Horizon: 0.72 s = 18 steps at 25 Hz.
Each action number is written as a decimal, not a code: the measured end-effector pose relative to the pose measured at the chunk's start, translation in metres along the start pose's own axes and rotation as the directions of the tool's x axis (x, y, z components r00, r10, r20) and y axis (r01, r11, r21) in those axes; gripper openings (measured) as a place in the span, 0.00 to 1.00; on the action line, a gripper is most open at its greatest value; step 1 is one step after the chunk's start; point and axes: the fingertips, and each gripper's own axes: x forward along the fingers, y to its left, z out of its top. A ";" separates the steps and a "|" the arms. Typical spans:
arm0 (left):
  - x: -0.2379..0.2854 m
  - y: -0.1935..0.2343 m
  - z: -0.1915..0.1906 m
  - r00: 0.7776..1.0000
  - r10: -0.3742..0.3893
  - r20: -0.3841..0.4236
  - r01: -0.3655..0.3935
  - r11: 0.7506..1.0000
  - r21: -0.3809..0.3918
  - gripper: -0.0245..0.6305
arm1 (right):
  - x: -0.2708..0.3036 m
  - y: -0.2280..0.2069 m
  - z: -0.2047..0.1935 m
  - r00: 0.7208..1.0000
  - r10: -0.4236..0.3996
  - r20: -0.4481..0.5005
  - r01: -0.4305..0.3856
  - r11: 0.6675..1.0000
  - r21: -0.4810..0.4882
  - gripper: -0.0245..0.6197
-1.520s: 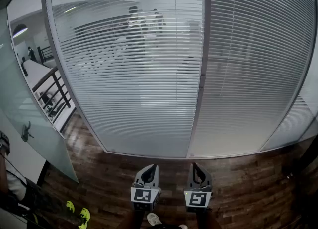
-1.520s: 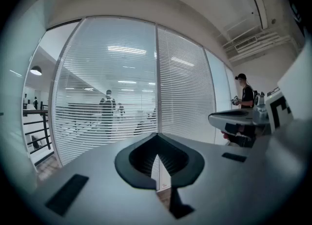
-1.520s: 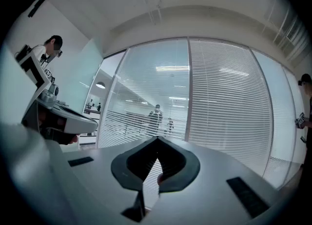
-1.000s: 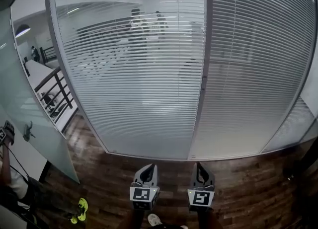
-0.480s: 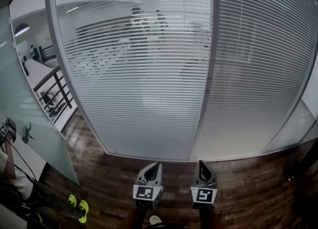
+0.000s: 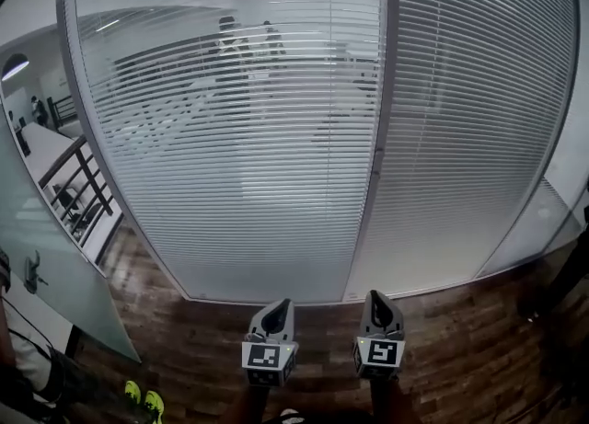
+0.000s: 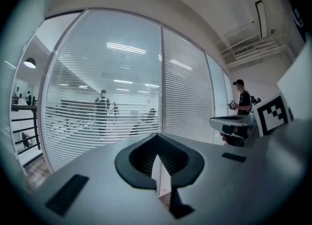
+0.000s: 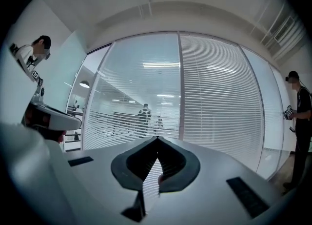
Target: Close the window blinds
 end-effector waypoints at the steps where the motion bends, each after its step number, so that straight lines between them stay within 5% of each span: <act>1: 0.003 0.002 -0.002 1.000 -0.010 -0.002 0.010 1.000 -0.004 0.04 | 0.003 0.003 -0.001 1.000 -0.002 -0.002 0.002 1.000 0.005 0.04; 9: 0.038 0.020 0.003 1.000 0.012 -0.016 -0.013 1.000 -0.018 0.04 | 0.033 0.005 -0.010 1.000 0.006 -0.008 -0.007 1.000 -0.015 0.04; 18: 0.098 0.022 0.004 0.999 -0.043 -0.016 0.043 0.999 -0.006 0.04 | 0.091 -0.004 -0.013 0.999 0.035 -0.002 -0.035 0.998 -0.042 0.04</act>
